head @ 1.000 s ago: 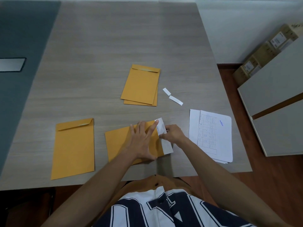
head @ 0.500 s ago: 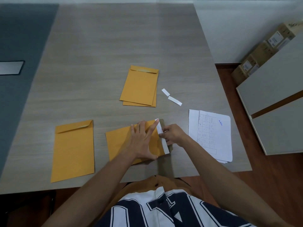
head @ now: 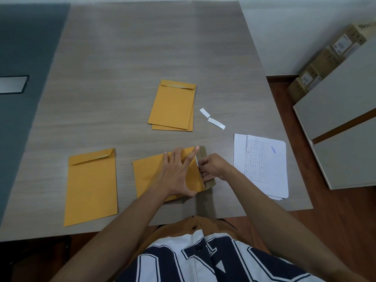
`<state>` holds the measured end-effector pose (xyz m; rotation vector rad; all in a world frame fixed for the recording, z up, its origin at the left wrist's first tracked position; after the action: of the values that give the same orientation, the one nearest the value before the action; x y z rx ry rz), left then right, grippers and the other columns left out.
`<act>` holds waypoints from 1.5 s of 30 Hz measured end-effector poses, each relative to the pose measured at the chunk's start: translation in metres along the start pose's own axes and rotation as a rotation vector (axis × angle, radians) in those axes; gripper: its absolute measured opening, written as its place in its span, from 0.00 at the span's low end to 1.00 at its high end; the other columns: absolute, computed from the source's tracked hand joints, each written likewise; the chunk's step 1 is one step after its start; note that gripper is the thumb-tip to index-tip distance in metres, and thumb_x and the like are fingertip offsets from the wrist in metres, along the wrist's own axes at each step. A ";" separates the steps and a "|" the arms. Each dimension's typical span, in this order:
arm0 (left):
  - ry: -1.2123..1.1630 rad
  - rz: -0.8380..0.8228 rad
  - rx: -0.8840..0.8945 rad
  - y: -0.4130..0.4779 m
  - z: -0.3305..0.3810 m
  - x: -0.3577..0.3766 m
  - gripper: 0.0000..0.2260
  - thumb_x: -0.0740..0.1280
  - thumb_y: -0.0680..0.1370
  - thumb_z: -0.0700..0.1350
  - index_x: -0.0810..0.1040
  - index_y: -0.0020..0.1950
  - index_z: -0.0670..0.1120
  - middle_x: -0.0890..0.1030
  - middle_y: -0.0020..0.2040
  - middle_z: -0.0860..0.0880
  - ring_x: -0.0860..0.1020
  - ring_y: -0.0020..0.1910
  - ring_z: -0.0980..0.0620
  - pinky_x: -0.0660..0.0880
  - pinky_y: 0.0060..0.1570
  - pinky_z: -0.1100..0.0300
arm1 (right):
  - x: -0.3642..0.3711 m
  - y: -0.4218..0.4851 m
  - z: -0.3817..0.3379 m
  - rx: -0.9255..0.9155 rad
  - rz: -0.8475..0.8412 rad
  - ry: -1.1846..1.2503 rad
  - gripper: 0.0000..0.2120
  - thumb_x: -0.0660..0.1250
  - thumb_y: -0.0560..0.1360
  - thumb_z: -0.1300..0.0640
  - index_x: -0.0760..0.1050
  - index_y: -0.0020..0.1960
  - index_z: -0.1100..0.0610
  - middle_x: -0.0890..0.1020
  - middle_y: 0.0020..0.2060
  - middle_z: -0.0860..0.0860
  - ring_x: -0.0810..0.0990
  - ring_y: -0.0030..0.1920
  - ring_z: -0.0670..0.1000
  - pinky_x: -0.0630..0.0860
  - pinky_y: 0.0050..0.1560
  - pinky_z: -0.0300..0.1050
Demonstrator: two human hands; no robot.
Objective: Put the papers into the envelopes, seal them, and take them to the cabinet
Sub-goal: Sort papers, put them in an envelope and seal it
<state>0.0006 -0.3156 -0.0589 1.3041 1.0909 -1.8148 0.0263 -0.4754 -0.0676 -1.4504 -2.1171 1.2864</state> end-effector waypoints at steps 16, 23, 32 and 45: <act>0.014 -0.034 -0.038 -0.001 -0.005 0.010 0.63 0.70 0.58 0.74 0.31 0.78 0.56 0.56 0.74 0.37 0.55 0.74 0.37 0.55 0.71 0.34 | 0.001 0.005 0.005 -0.057 -0.123 0.130 0.12 0.66 0.78 0.64 0.79 0.61 0.63 0.84 0.51 0.58 0.85 0.47 0.56 0.84 0.48 0.49; 0.047 -0.142 -0.155 -0.001 -0.016 0.024 0.55 0.67 0.60 0.76 0.45 0.79 0.58 0.50 0.77 0.39 0.49 0.77 0.37 0.55 0.70 0.36 | -0.016 0.004 0.007 -0.212 0.216 0.088 0.05 0.72 0.75 0.61 0.81 0.49 0.62 0.85 0.38 0.57 0.86 0.37 0.55 0.84 0.41 0.52; 0.051 -0.041 -0.146 0.021 -0.008 0.015 0.39 0.70 0.70 0.66 0.62 0.74 0.51 0.61 0.75 0.47 0.61 0.73 0.46 0.66 0.65 0.48 | -0.004 0.014 0.010 -0.458 0.384 -0.477 0.11 0.75 0.72 0.57 0.76 0.52 0.52 0.75 0.42 0.46 0.74 0.41 0.46 0.70 0.41 0.37; 0.093 -0.080 -0.138 0.033 -0.012 0.011 0.44 0.71 0.67 0.68 0.58 0.77 0.53 0.61 0.71 0.46 0.63 0.69 0.44 0.67 0.63 0.48 | -0.004 0.015 -0.001 -0.524 0.337 -0.615 0.13 0.72 0.75 0.57 0.78 0.59 0.55 0.72 0.45 0.47 0.73 0.45 0.47 0.68 0.47 0.38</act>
<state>0.0302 -0.3201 -0.0797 1.2898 1.3110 -1.7174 0.0377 -0.4767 -0.0783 -1.8583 -2.8685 1.5178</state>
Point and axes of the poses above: each hand's wrist, its own y-axis towards the middle knuckle, its own x-axis out of the palm, z = x × y, the point moved 3 cm from there along y, towards the middle knuckle
